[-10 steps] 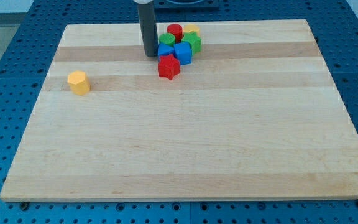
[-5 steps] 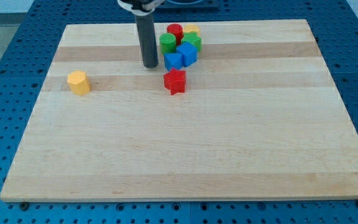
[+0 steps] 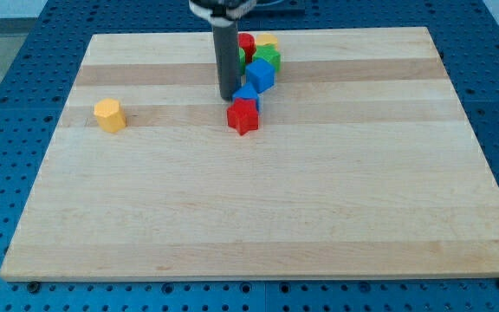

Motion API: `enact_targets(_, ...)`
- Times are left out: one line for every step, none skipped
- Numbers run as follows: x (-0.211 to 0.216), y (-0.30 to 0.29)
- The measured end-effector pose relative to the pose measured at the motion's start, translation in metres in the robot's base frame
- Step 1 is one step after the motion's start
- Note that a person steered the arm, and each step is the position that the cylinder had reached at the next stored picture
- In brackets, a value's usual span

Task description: Slightly push the blue triangle into the red star

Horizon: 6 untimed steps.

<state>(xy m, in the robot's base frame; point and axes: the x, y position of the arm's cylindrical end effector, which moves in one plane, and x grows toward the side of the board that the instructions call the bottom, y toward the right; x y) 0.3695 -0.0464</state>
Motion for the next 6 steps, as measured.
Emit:
enact_targets(0.026, 0.000)
enact_targets(0.011, 0.000)
enact_targets(-0.071, -0.002)
enact_targets(-0.078, -0.002)
enact_targets(-0.074, 0.012)
enact_targets(-0.067, 0.028)
